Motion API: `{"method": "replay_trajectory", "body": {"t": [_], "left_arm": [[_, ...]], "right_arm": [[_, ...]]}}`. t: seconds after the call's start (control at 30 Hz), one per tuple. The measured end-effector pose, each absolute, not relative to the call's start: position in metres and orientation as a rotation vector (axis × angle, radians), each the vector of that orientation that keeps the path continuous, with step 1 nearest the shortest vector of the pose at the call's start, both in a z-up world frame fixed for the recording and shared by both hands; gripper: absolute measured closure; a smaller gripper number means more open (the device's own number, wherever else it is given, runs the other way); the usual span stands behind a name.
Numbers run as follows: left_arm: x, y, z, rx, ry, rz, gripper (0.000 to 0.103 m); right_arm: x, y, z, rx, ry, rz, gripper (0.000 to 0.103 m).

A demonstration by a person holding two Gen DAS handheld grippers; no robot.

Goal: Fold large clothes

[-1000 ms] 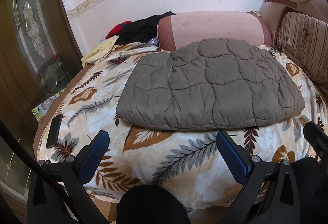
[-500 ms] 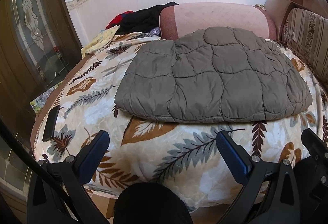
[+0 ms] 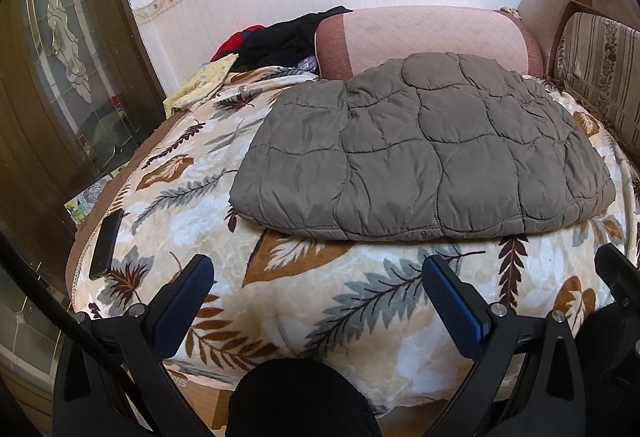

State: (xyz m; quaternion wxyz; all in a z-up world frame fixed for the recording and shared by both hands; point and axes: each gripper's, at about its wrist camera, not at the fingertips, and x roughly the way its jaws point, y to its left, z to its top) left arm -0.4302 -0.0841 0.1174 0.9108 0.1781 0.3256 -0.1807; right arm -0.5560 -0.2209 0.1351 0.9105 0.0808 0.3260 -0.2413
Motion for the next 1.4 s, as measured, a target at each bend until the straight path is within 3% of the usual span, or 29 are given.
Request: {"method": "replay_trajectory", "body": {"t": [1.4], "left_arm": [[-0.43,-0.0801,0.1205,0.357,0.664,-0.369,0.0]], "right_arm": [[-0.5552,-0.2177,0.139,0.157,0.666,-0.496,0.0]]}}
